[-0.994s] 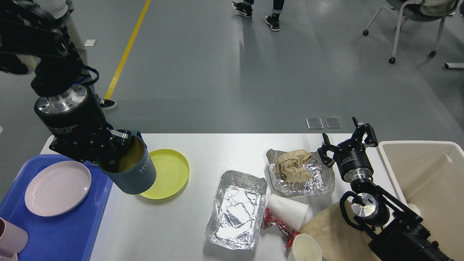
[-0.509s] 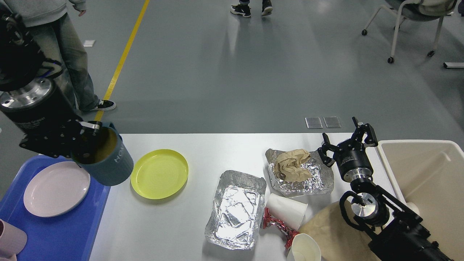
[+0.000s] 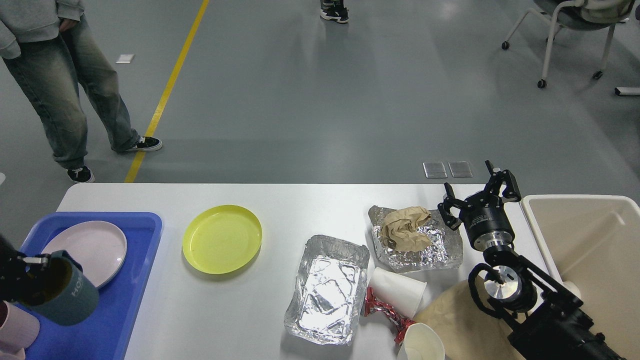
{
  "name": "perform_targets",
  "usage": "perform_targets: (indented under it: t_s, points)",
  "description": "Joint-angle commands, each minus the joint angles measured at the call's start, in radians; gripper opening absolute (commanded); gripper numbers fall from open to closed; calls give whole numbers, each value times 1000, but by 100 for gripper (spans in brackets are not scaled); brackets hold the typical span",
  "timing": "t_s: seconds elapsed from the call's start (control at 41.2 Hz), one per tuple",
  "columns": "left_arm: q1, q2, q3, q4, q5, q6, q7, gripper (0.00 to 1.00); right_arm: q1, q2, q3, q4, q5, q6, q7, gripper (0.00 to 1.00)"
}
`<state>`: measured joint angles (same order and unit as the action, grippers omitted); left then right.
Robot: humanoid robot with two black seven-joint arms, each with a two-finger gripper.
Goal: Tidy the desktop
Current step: 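Carry the green mug onto the blue tray beside the pink mug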
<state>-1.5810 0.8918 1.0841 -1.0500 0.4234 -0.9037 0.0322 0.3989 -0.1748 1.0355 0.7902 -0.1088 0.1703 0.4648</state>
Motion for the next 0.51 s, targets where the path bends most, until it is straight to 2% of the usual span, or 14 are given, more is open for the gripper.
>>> perform_targets:
  t_s: [0.0,0.073,0.291,0.485]
  points:
    - [211,-2,-136,125,63,12,-35,0,0,0,0,0,0,0,0,100]
    - [269,-4,-176,140,78,32,-52,0,0,0,0,0,0,0,0,100]
    - [317,-5,-181,153,83,81,-94,0,0,0,0,0,0,0,0,100]
    - [335,-7,-181,153,83,92,-98,0,0,0,0,0,0,0,0,100]
